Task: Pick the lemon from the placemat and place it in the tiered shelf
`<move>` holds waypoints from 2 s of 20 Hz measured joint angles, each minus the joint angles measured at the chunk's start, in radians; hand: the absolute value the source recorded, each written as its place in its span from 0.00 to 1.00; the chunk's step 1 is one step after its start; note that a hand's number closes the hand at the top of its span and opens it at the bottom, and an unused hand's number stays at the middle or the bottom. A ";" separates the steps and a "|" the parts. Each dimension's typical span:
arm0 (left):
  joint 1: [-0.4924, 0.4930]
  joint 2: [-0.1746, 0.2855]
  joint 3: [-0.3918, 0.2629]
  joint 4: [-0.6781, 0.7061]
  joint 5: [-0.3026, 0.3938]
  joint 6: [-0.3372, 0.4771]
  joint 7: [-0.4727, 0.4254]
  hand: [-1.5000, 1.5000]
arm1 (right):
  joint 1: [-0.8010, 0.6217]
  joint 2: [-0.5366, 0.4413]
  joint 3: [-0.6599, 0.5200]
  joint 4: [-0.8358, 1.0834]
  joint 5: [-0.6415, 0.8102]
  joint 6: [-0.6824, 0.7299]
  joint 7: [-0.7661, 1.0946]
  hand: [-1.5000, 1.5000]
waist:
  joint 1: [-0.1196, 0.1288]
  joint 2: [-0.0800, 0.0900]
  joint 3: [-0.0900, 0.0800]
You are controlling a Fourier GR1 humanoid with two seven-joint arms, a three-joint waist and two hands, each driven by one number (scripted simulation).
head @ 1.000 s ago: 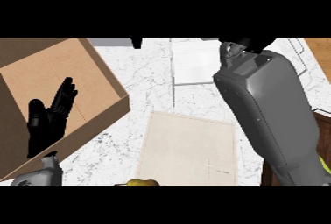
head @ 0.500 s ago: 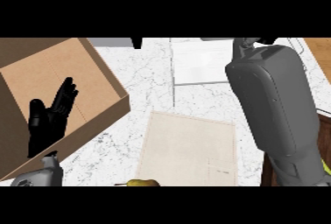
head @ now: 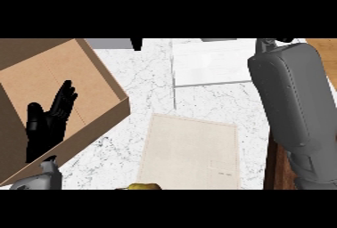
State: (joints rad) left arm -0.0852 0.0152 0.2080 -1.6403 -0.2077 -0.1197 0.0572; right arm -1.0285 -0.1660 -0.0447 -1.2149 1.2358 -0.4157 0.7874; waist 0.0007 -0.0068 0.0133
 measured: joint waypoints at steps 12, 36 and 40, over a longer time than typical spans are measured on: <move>0.000 0.002 -0.007 0.002 0.006 -0.003 0.010 0.50 | 0.032 0.017 -0.064 -0.077 -0.083 -0.047 0.015 0.00 | 0.003 -0.002 -0.001; 0.038 -0.006 0.036 -0.021 0.001 -0.005 0.007 0.50 | 0.031 -0.147 -0.357 -0.497 -0.339 0.141 0.220 0.00 | -0.047 -0.018 -0.001; 0.052 -0.006 0.046 -0.032 0.004 -0.006 0.009 0.50 | 0.128 -0.212 -0.438 -0.595 -0.450 0.276 0.236 0.00 | -0.063 -0.020 -0.001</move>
State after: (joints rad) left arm -0.0327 0.0096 0.2537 -1.6725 -0.2033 -0.1253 0.0664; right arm -0.9003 -0.3784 -0.4830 -1.8103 0.7859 -0.1401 1.0239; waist -0.0625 -0.0269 0.0128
